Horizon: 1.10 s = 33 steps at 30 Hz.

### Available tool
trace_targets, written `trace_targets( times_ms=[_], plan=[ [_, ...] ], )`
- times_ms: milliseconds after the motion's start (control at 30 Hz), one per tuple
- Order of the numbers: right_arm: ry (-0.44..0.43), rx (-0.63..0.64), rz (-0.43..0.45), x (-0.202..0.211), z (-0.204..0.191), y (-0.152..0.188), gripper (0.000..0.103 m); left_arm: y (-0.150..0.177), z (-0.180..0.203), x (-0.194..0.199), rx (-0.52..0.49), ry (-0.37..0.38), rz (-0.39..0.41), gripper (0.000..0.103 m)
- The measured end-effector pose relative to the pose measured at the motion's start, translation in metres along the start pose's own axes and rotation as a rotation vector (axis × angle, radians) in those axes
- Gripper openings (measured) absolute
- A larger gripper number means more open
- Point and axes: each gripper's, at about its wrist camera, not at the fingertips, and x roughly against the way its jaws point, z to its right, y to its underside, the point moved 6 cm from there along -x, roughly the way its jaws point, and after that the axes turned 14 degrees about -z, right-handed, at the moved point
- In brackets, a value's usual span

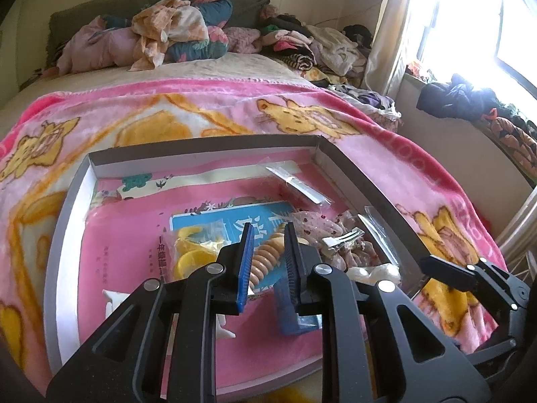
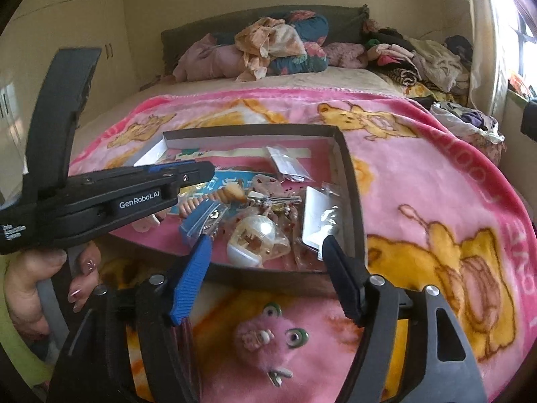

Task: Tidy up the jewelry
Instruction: 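Carry the spiral tie and clear claw clip into the tray and release both, then withdraw both open tools from the tray toward the last items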

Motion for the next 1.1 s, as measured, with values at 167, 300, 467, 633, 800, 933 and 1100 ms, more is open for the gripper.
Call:
trace_targets(
  times_ms=[167, 300, 467, 633, 800, 933, 1100],
  plan=[
    [0.013, -0.026, 0.024, 0.014, 0.010, 0.007, 0.072, 0.003, 0.000, 0.006, 0.005, -0.005, 0.012, 0.027],
    [0.021, -0.048, 0.041, 0.025, 0.018, 0.013, 0.074, 0.006, 0.001, 0.016, 0.014, 0.002, 0.029, 0.041],
    [0.034, -0.055, 0.065, 0.041, 0.022, 0.021, 0.079, 0.010, 0.003, 0.032, 0.022, 0.006, 0.063, 0.057],
    [0.045, -0.060, 0.089, 0.055, 0.023, 0.028, 0.082, 0.018, 0.006, 0.046, 0.030, 0.011, 0.081, 0.073],
    [0.052, -0.055, 0.104, 0.065, 0.023, 0.038, 0.082, 0.028, 0.007, 0.056, 0.039, 0.003, 0.086, 0.088],
    [0.054, -0.059, 0.107, 0.070, 0.025, 0.043, 0.083, 0.037, 0.009, 0.061, 0.035, -0.008, 0.084, 0.090],
    [0.053, -0.072, 0.119, 0.078, 0.028, 0.049, 0.083, 0.047, 0.013, 0.066, 0.025, -0.015, 0.083, 0.091]
  ],
)
